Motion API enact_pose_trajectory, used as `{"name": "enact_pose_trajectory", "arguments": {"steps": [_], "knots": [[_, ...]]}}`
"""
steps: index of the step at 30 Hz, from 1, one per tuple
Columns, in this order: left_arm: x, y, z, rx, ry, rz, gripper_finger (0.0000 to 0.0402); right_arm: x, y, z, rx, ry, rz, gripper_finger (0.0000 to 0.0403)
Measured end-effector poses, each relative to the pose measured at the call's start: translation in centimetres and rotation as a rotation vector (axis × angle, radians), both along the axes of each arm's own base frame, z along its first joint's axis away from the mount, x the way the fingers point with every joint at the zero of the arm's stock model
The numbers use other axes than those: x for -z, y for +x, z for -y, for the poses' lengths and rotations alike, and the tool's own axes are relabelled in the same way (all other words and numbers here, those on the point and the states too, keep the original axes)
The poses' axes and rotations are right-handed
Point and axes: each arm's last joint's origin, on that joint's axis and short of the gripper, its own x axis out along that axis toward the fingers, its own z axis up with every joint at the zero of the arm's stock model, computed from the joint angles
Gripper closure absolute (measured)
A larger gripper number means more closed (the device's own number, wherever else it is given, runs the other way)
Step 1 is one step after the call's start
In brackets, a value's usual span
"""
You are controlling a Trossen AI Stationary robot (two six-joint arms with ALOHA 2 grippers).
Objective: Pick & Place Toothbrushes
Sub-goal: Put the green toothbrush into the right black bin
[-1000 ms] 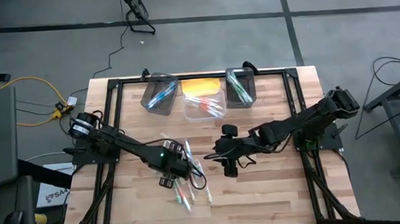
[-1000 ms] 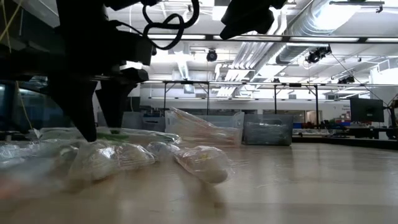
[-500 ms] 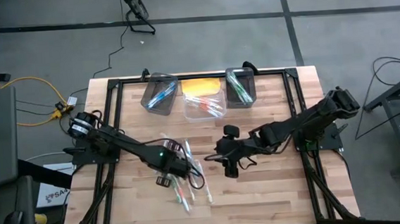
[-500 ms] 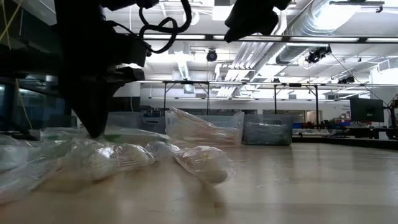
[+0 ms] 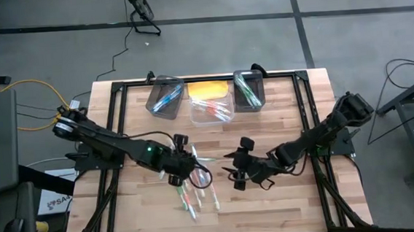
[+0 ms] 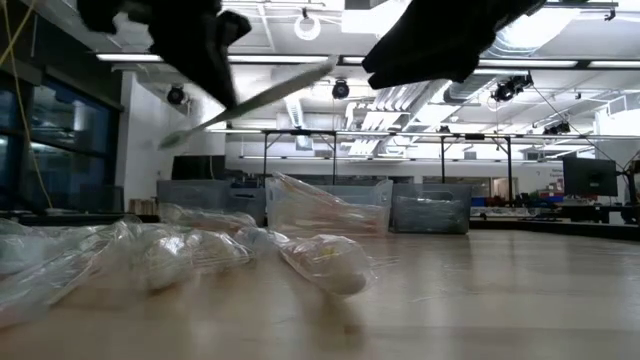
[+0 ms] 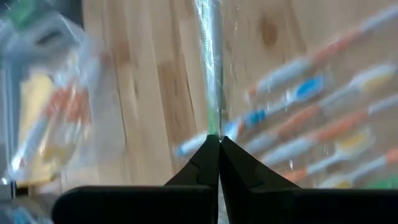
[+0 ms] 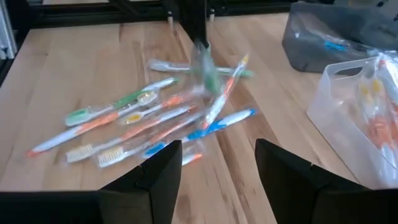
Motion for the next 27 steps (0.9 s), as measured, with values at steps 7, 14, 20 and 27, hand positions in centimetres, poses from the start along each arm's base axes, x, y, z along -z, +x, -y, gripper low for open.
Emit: {"name": "enact_pose_trajectory", "arguments": {"steps": [7, 14, 20, 27], "knots": [[-0.4, 0.1, 0.0, 0.012, 0.028, 0.030, 0.0401, -0.5, 0.1, -0.2, -0.021, -0.045, 0.045, 0.0206], [-0.7, 0.6, 0.2, 0.025, 0.017, 0.093, 0.0401, -0.8, 1.0, 0.8, -0.030, -0.014, 0.081, 0.0206], [-1.1, 1.1, 0.4, 0.063, 0.017, 0.153, 0.0401, -1.9, 1.7, 0.9, -0.114, -0.036, 0.171, 0.0206], [-1.1, 1.2, 0.4, 0.075, 0.015, 0.151, 0.0401, -1.9, 1.8, 1.0, -0.134, -0.045, 0.173, 0.0232]]}}
